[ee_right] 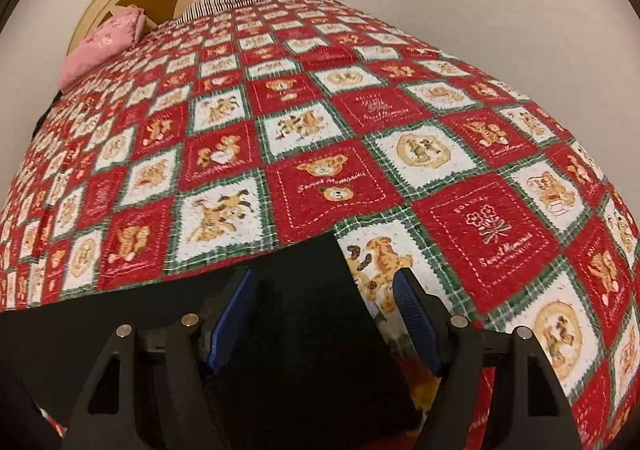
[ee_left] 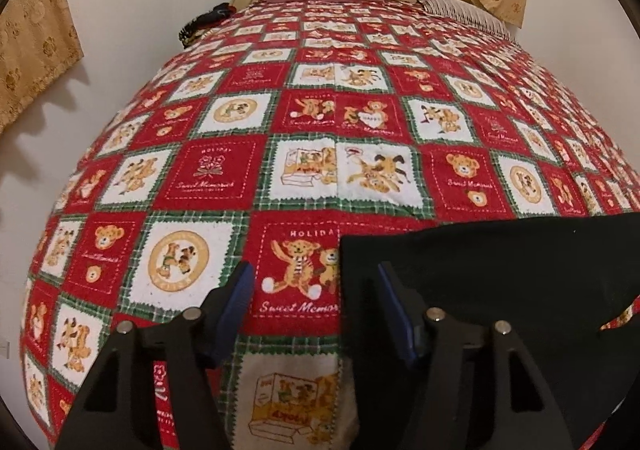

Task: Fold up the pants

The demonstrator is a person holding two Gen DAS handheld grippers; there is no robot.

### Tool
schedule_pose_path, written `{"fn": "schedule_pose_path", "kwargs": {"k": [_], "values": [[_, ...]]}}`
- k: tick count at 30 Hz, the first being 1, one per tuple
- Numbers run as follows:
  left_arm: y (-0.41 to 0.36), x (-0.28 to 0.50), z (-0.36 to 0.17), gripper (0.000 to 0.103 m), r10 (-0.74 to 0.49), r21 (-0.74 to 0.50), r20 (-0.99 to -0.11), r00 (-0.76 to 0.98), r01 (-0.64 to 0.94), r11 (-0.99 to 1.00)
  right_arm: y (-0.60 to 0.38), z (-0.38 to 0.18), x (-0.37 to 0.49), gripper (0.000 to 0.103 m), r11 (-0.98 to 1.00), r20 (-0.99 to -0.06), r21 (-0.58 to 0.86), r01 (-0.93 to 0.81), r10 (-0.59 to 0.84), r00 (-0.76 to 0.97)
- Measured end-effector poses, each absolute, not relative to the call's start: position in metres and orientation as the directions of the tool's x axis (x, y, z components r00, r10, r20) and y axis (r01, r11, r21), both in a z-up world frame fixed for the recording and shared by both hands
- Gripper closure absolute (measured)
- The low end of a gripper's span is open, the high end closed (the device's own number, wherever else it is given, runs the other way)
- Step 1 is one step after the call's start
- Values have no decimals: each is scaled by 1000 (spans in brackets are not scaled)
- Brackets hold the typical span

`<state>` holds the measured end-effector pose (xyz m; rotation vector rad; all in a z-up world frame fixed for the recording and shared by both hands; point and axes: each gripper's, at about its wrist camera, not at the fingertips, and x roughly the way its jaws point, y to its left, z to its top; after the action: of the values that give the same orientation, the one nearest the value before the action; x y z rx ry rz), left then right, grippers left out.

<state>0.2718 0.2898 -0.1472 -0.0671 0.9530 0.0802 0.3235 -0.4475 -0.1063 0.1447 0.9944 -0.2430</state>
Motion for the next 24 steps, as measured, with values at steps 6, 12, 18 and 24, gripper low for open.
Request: {"fn": "schedule_pose_path", "kwargs": {"k": [6,12,18,24], "values": [[282,282,-154,44,-59,-96,-820,569,-35,995,-445,-114,330,30,970,-859,-3,245,-128,496],[269,307,-173,57,-87,-96,-851,518,9,995,-438,-120,341,31,976,-875,-21,219,-123,469],[276,310,-177,57,-136,-143,-844,519,26,989,-439,-128,343,44,980,-885,-17,200,-108,453],[273,310,-175,75,-149,-140,-842,519,57,989,-440,-126,345,71,983,-888,-3,181,-86,453]]}}
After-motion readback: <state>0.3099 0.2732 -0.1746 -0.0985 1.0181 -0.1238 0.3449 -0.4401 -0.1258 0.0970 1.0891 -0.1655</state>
